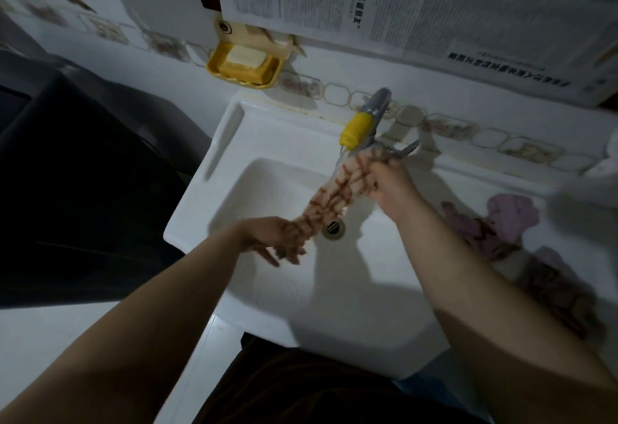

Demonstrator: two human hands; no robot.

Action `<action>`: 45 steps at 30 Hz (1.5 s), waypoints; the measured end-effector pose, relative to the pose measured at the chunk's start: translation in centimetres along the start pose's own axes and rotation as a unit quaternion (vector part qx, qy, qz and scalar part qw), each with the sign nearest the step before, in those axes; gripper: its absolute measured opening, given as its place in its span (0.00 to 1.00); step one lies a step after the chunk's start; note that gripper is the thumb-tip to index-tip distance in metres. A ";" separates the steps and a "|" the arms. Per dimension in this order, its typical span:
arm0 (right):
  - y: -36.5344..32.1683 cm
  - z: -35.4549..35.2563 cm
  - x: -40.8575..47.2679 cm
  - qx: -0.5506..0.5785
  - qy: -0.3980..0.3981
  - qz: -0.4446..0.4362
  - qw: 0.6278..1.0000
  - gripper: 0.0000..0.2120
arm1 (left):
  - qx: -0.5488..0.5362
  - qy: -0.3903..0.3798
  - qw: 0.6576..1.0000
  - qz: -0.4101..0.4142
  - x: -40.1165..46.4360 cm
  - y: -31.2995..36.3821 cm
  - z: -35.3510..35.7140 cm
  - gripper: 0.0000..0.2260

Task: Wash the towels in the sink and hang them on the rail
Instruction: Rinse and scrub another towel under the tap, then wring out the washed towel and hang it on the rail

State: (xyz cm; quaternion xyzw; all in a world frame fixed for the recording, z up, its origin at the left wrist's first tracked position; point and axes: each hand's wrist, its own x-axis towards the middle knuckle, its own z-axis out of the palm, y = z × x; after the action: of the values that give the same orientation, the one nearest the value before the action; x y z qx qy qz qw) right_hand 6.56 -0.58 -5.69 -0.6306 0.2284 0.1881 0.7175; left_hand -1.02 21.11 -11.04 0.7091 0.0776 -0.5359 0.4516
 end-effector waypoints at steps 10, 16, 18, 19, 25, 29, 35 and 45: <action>4.8 2.6 -7.1 -0.448 -0.124 -0.264 0.845 0.11 | -0.633 -0.030 0.760 0.143 1.6 6.7 3.7 0.35; 2.9 -2.0 -4.4 -0.143 0.119 -0.128 0.974 0.10 | -0.586 0.051 0.799 0.124 0.8 8.5 3.1 0.21; 1.0 -3.4 -2.2 -0.081 0.144 -0.063 0.984 0.06 | -0.587 0.047 0.797 0.132 0.4 9.7 3.0 0.25; 0.3 -3.9 -1.2 -0.070 0.153 -0.041 0.985 0.06 | -0.590 0.033 0.795 0.138 0.2 10.2 3.0 0.29; -1.9 -3.3 0.2 -0.040 0.154 -0.005 0.987 0.11 | -0.665 -0.075 0.727 0.152 -0.1 12.5 2.5 0.47; -1.9 -3.0 0.3 -0.066 0.149 -0.020 0.986 0.14 | -0.630 -0.042 0.760 0.152 -0.4 12.6 1.5 0.19; -3.0 -1.8 0.8 -0.322 0.090 -0.018 0.942 0.38 | -0.449 -0.013 0.888 0.095 -1.2 10.6 0.8 0.04; 4.2 0.1 -4.1 -0.404 -0.097 -0.230 0.880 0.31 | -0.069 -0.173 0.982 0.042 -4.0 10.1 -1.4 0.06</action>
State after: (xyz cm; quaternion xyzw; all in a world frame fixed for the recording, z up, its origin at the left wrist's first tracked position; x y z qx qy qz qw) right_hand 0.85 0.14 -6.82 -0.8793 -0.0896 0.1541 0.4416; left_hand 4.29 17.78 -2.06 0.5754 0.0047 -0.6246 0.5281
